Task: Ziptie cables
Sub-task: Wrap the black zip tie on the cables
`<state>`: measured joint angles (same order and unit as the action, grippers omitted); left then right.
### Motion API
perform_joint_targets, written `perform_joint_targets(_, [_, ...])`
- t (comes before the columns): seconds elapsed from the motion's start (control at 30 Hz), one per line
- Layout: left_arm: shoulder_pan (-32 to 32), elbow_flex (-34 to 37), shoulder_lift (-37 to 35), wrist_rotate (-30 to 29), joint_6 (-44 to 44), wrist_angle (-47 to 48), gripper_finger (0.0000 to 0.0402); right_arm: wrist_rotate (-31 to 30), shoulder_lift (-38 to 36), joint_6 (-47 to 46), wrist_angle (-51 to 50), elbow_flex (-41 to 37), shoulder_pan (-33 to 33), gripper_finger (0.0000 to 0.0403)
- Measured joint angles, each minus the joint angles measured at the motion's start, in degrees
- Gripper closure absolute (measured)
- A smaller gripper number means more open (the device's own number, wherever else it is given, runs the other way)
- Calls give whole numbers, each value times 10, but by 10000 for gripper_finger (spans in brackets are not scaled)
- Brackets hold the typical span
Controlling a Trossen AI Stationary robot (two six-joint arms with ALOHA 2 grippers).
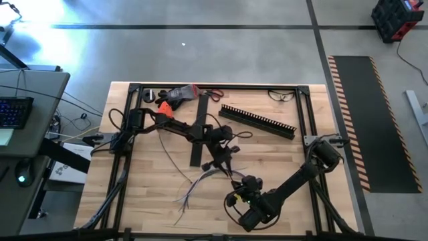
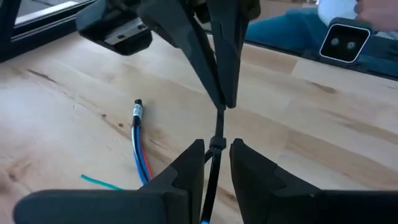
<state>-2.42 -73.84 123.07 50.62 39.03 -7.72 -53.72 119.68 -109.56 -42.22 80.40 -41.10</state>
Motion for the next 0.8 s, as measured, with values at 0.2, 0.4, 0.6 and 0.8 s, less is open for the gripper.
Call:
perform_joint_targets(0.2, [9, 0, 0, -2, 25, 1, 344, 1, 0, 0, 1, 0, 0, 403])
perform_joint_targets(0.4, [24, 0, 0, -29, 42, -5, 344, 2, 0, -12, 4, 0, 0, 403])
perform_joint_targets(0.6, [22, 0, 0, -31, 29, -16, 347, 1, 0, -12, 5, 0, -2, 403])
perform_joint_targets(0.8, [12, 0, 0, -28, 19, -21, 373, 1, 0, -12, 5, 0, -2, 403])
